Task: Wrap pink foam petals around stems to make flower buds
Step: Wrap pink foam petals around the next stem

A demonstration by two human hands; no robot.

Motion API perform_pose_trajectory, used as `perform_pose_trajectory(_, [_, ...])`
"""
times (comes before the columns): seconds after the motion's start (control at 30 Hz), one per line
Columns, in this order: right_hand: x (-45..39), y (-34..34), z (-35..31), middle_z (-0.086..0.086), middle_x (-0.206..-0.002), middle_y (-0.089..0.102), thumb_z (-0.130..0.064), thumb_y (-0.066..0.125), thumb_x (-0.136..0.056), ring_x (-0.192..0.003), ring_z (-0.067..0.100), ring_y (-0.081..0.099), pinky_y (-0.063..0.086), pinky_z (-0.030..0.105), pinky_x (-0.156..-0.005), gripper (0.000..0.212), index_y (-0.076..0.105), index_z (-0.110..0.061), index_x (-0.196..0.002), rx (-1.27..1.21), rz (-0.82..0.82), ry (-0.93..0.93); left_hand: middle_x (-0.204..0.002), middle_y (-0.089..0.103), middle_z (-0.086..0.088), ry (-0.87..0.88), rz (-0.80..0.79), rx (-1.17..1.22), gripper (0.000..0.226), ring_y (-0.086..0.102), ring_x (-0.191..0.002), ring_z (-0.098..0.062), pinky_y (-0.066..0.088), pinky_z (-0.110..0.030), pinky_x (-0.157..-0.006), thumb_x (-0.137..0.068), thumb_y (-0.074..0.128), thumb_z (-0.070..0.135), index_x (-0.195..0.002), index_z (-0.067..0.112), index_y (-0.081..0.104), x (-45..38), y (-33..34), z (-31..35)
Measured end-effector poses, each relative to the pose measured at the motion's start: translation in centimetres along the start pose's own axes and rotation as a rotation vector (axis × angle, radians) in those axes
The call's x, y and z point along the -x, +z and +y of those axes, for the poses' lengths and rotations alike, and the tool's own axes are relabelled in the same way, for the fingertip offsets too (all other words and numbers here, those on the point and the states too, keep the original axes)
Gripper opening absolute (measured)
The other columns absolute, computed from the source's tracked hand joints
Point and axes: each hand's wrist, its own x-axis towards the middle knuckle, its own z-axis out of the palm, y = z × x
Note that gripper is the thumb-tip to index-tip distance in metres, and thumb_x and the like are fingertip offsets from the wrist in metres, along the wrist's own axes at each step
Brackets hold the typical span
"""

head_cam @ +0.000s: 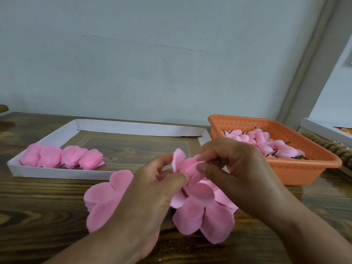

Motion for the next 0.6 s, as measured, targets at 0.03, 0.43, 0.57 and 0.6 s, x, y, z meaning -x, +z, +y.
perform_pose_trajectory(0.03, [-0.04, -0.12, 0.09, -0.006, -0.078, 0.064, -0.001, 0.069, -0.078, -0.069, 0.013, 0.06, 0.049, 0.033, -0.063, 0.019, 0.068, -0.019, -0.071, -0.001, 0.024, 0.027, -0.095, 0.074, -0.008, -0.006, -0.005, -0.004, 0.03, 0.071, -0.09, -0.021, 0.059, -0.03, -0.074, -0.068, 0.069, 0.014, -0.096, 0.023, 0.074, -0.04, -0.03, 0.03])
perform_pose_trajectory(0.43, [0.0, -0.22, -0.3, -0.005, -0.078, 0.061, -0.002, 0.068, -0.08, -0.073, 0.013, 0.055, 0.045, 0.026, -0.064, 0.012, 0.064, -0.013, -0.076, 0.151, -0.126, -0.084, -0.072, 0.073, -0.002, -0.083, 0.144, -0.106, 0.042, 0.067, -0.06, -0.006, 0.048, -0.015, -0.048, -0.096, 0.045, 0.034, -0.069, 0.02, 0.074, -0.01, 0.66, 0.3])
perform_pose_trajectory(0.57, [0.08, -0.19, -0.62, -0.004, -0.081, 0.06, -0.012, 0.06, -0.08, -0.075, 0.011, 0.056, 0.046, 0.028, -0.065, 0.005, 0.064, -0.012, -0.077, 0.183, -0.165, -0.135, -0.075, 0.075, -0.006, -0.101, 0.197, -0.092, 0.041, 0.073, -0.073, -0.02, 0.057, -0.034, -0.067, -0.097, 0.047, 0.031, -0.068, 0.022, 0.074, -0.05, 0.63, 0.32])
perform_pose_trajectory(0.6, [0.11, -0.18, -0.65, -0.004, -0.081, 0.06, -0.013, 0.059, -0.08, -0.075, 0.01, 0.056, 0.046, 0.027, -0.065, 0.006, 0.064, -0.012, -0.078, 0.188, -0.171, -0.143, -0.074, 0.074, -0.008, -0.121, 0.22, -0.062, 0.041, 0.073, -0.07, -0.022, 0.059, -0.036, -0.063, -0.097, 0.048, 0.029, -0.067, 0.019, 0.073, -0.13, 0.58, 0.33])
